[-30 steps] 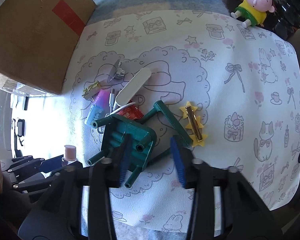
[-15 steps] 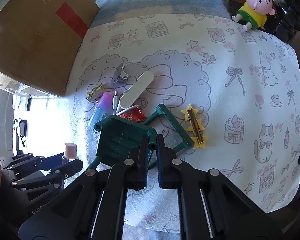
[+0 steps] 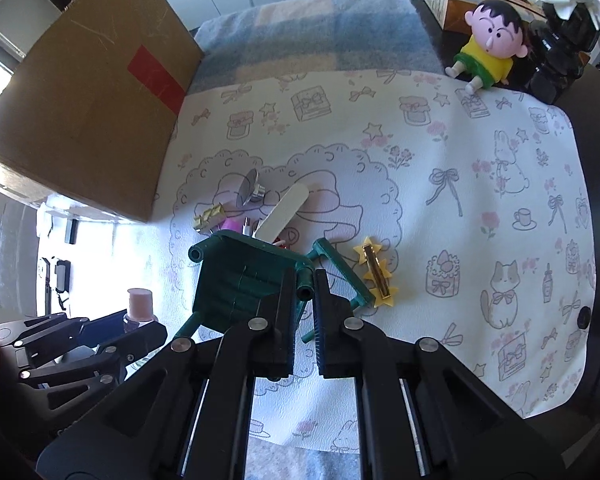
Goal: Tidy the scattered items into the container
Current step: 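Lift the perfume bottle with the left gripper while the right gripper lifts the green chair toy, then carry the bottle and chair toy with both grippers over the cardboard box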
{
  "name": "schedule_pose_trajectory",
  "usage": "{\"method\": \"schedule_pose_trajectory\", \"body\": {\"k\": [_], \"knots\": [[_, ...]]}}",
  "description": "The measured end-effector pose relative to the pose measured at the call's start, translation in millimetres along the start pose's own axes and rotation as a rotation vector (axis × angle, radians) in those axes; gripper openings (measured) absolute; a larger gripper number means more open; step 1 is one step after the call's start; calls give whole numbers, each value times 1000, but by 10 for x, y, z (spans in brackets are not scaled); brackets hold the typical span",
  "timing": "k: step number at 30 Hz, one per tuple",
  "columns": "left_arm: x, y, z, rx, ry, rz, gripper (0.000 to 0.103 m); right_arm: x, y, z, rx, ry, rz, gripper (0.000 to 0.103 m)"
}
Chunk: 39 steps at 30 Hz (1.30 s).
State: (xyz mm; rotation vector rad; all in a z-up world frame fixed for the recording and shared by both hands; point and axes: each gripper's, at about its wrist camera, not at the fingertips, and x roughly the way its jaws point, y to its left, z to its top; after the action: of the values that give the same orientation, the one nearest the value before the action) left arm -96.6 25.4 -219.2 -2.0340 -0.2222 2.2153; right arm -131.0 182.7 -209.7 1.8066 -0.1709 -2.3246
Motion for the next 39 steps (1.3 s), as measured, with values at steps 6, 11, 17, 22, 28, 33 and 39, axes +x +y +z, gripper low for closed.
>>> {"method": "schedule_pose_trajectory", "body": {"k": [6, 11, 17, 22, 28, 33, 39], "knots": [[-186, -149, 82, 3, -50, -31, 27, -188, 11, 60, 22, -33, 1, 7], [-433, -167, 88, 5, -97, -53, 27, -408, 74, 144, 4, -75, -3, 7], [-777, -220, 151, 14, -153, -39, 27, -651, 149, 272, -14, -120, -1, 7], [-1027, -245, 303, 0, -212, -54, 27, -817, 243, 413, -27, -148, 10, 7], [-1363, -249, 482, -5, -285, -59, 27, -1026, 431, 619, -79, -184, 13, 7], [-1592, -150, 587, -18, -337, -50, 27, -1187, 605, 788, -117, -225, 16, 7], [-1809, 70, 717, -57, -384, -39, 27, -1296, 868, 1013, -176, -254, 31, 7]]}}
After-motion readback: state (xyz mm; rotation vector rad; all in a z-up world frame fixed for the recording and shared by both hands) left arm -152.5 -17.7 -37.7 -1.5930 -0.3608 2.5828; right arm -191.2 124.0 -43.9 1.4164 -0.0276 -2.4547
